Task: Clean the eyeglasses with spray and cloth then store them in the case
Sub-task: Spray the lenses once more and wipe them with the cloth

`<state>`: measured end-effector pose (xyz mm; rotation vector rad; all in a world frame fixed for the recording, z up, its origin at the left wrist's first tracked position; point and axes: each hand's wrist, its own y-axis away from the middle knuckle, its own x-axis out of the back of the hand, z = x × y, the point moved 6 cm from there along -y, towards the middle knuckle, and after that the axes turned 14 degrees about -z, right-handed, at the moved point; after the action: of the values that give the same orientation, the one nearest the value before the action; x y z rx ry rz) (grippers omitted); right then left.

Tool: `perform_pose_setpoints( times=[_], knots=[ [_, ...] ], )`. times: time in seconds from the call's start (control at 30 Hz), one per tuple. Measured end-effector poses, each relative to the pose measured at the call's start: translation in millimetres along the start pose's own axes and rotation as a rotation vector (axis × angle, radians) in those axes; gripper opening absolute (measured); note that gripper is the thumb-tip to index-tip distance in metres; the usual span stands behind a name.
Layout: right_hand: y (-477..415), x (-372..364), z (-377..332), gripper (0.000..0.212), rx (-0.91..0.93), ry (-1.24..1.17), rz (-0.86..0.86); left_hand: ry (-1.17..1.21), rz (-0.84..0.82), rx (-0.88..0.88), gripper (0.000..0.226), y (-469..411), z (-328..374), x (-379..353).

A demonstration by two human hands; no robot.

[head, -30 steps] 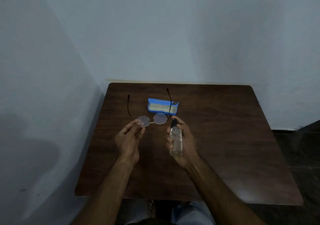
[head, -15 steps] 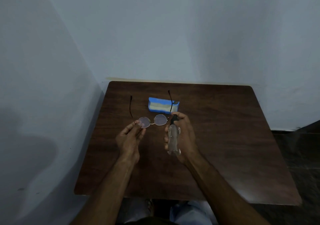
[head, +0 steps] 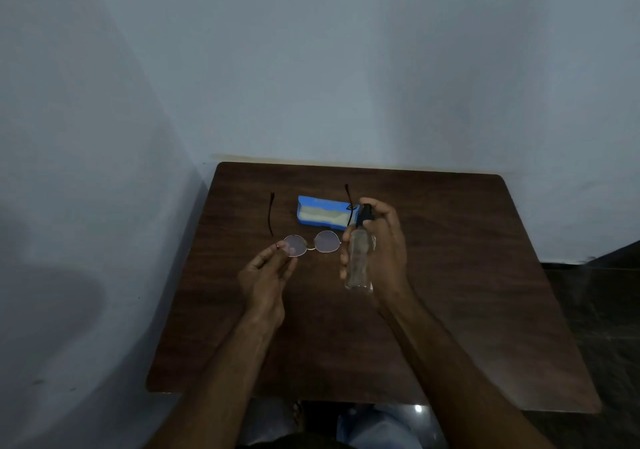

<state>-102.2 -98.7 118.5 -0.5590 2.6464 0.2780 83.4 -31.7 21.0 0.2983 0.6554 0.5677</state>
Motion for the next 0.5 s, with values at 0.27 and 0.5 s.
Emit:
perform_pose_setpoints(
  times=[0.27, 0.5],
  knots=[
    [27, -46, 49, 0.024, -0.282, 0.358, -0.160, -0.076, -0.027, 0.031, 0.019, -3, 6, -13],
    [1, -51, 78, 0.029, -0.242, 0.444, -0.149, -0.096, -0.133, -0.005, 0.016, 0, 11, -21]
  ],
)
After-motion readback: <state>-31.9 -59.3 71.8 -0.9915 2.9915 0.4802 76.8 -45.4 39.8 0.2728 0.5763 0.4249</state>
